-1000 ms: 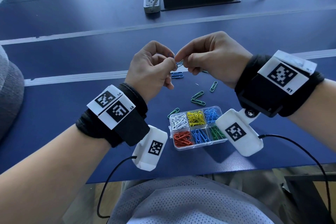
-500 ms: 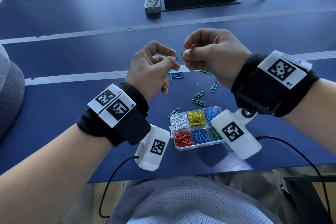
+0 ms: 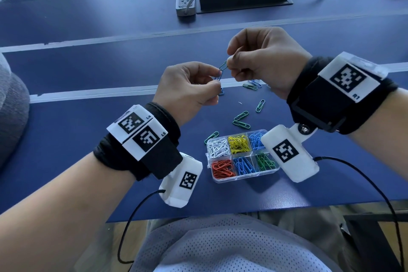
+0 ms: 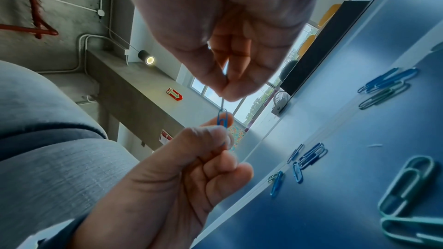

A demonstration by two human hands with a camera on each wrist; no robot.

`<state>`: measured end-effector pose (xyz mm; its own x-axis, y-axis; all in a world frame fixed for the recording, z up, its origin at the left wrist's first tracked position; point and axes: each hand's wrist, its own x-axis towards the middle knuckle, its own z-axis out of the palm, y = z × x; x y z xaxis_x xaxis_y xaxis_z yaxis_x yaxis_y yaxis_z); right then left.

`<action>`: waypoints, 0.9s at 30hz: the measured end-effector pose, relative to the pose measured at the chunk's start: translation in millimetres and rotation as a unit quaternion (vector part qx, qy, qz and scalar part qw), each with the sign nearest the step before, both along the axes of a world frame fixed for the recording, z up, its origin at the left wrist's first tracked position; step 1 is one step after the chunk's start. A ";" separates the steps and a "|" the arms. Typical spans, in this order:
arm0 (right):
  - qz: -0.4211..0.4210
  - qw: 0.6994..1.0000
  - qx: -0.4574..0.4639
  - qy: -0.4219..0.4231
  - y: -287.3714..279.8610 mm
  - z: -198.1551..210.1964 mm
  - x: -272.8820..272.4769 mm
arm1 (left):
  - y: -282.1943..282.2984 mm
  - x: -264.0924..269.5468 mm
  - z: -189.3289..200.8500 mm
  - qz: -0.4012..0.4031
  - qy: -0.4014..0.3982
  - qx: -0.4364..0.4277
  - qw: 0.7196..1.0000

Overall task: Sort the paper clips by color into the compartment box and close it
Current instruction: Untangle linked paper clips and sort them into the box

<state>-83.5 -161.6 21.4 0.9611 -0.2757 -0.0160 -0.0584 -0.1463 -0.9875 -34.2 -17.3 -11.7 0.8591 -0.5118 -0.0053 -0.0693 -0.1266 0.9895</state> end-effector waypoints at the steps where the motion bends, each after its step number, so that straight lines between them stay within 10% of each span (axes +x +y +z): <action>1: 0.004 1.000 0.001 -0.005 0.1 0.1 -0.6 | -0.3 0.5 0.3 0.002 0.007 -0.004 1.000; 8: 0.073 0.990 -0.122 -0.007 3.0 -1.7 -3.4 | -1.4 3.0 0.4 -0.010 0.007 0.017 1.000; 27: 0.098 0.993 -0.072 0.010 -12.0 -2.0 -6.2 | 14.3 18.3 2.5 -0.002 0.150 -0.073 0.986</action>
